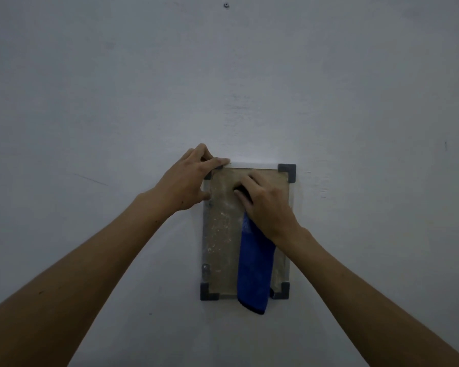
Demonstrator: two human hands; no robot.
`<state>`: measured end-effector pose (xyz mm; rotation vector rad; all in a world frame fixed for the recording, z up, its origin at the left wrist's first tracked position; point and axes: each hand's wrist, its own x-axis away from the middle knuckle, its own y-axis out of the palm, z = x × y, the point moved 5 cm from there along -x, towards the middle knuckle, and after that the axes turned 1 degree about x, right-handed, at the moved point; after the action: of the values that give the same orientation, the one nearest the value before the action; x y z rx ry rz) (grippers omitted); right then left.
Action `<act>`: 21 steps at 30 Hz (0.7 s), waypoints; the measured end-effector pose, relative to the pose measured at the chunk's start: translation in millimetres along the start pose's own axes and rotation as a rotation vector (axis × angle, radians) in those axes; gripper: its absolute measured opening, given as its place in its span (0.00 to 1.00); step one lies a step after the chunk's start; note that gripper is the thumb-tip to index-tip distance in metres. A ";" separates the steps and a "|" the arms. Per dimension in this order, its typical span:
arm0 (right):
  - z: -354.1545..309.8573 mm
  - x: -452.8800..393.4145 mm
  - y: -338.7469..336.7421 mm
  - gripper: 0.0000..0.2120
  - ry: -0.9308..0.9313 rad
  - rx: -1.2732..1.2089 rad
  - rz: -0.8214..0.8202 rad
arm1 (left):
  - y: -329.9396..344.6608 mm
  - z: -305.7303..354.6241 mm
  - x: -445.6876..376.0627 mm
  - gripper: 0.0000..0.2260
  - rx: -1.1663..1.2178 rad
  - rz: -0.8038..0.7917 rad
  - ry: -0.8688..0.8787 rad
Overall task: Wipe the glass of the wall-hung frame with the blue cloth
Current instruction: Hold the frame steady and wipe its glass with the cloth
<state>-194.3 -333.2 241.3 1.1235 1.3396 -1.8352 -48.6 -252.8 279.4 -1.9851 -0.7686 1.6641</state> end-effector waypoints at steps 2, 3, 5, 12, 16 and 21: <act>-9.1 5.0 11.6 0.07 -0.085 0.019 -0.129 | -0.7 -1.0 1.5 0.38 0.011 0.008 0.009; -9.2 3.6 12.4 0.07 -0.097 0.029 -0.142 | -1.1 -1.6 2.3 0.38 0.017 0.012 0.010; -4.3 -3.1 6.3 0.07 -0.043 0.041 -0.043 | -1.1 -3.0 4.9 0.38 0.035 0.018 -0.001; -19.6 1.8 22.6 0.08 -0.113 0.047 -0.126 | -0.1 -7.7 7.3 0.40 0.101 -0.005 -0.008; -15.1 -14.7 13.0 0.06 0.005 -0.012 0.042 | 0.0 -10.0 7.5 0.40 0.119 -0.014 -0.022; -34.1 -10.8 25.8 0.06 -0.166 0.024 -0.105 | -2.6 -12.2 6.2 0.40 0.140 -0.020 -0.013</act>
<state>-158.0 -309.1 234.9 0.9058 1.3055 -1.9780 -36.2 -246.5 278.7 -1.8664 -0.6554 1.6735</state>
